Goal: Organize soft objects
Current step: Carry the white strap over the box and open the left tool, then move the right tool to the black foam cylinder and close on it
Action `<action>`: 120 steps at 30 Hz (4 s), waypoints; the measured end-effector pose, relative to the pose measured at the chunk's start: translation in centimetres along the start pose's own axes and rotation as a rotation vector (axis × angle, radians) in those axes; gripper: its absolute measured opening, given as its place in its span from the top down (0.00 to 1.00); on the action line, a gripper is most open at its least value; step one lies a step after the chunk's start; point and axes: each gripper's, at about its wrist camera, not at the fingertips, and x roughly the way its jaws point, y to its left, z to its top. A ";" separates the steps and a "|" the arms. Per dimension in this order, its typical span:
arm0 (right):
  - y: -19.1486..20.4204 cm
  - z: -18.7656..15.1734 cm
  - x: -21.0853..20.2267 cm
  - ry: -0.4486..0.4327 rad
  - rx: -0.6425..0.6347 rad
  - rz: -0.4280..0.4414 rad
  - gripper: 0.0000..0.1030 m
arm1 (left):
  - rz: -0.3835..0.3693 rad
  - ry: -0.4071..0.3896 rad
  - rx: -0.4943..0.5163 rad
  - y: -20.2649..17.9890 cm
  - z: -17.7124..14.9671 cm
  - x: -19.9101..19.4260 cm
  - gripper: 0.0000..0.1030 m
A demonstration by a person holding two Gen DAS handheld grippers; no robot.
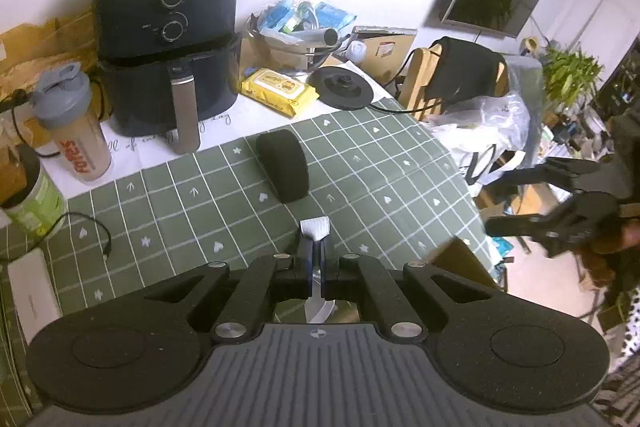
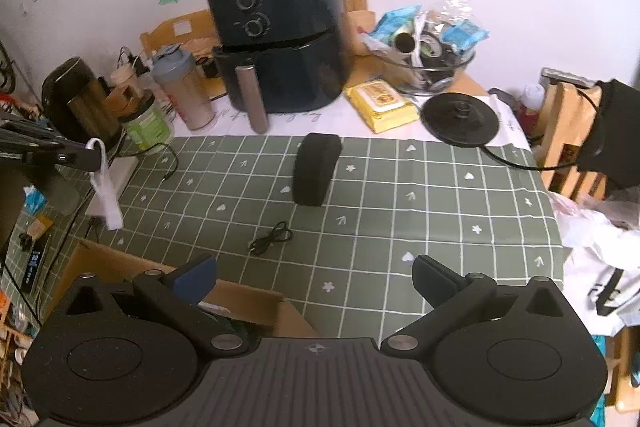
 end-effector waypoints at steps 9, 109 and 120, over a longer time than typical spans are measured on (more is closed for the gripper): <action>1.8 0.8 1.7 0.039 -0.055 0.016 0.00 | -0.002 0.043 -0.045 -0.3 -3.1 -0.8 0.96; -0.4 8.9 25.3 -0.003 -0.201 0.041 0.00 | 0.271 0.060 -0.422 2.6 -5.0 4.0 0.42; 1.1 8.2 28.7 0.000 -0.228 -0.024 0.19 | 0.289 0.058 -0.446 3.2 -5.4 3.5 0.42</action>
